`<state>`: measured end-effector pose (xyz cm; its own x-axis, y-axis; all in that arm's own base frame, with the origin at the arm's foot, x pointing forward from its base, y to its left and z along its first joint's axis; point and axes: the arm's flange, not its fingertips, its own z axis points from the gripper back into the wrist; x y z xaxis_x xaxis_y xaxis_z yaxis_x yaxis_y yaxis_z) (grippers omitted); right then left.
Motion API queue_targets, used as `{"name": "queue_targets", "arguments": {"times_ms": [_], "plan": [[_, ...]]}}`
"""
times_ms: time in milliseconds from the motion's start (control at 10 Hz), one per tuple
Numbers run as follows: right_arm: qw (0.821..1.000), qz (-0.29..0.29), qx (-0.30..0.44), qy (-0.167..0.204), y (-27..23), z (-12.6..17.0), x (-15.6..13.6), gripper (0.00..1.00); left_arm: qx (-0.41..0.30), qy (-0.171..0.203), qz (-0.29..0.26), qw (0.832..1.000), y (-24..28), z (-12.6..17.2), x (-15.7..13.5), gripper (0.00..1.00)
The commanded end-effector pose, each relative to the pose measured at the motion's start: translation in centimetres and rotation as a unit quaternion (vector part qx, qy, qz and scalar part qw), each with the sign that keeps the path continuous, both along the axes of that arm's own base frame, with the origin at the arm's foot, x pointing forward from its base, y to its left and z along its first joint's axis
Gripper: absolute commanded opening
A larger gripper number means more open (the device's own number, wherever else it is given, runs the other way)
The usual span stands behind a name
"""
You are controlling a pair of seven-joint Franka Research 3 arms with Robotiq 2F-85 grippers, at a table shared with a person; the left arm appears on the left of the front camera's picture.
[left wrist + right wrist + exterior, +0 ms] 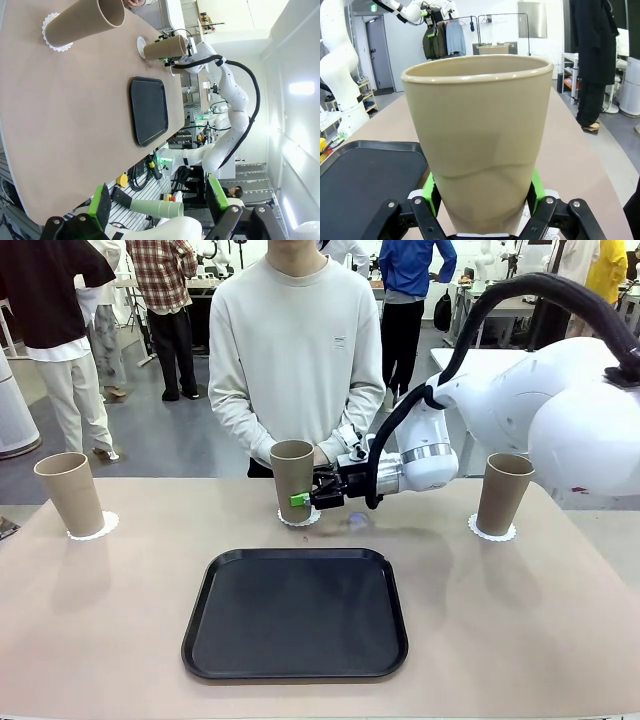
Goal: Place coasters on the table and set cups on them.
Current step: Take one Reusable plastic cup from the Flat Tray and place it on a coaster set by the human.
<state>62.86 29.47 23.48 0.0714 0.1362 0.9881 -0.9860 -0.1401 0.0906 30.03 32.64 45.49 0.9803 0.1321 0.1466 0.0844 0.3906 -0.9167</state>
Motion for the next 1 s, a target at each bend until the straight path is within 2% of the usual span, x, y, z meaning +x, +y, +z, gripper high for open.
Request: {"name": "queue_targets", "arguments": {"times_ms": [0, 900], "plan": [[1.0, 0.004, -0.015, 0.007, 0.7, 0.4, 1.7, 0.81, -0.002, 0.005, 0.004, 1.0, 0.0, 0.3, -0.1, 1.0], [0.999, -0.022, -0.022, 0.018, -0.3, -1.2, 3.5, 0.81, -0.002, 0.005, 0.004, 1.0, 0.0, 0.3, -0.1, 1.0]]}}
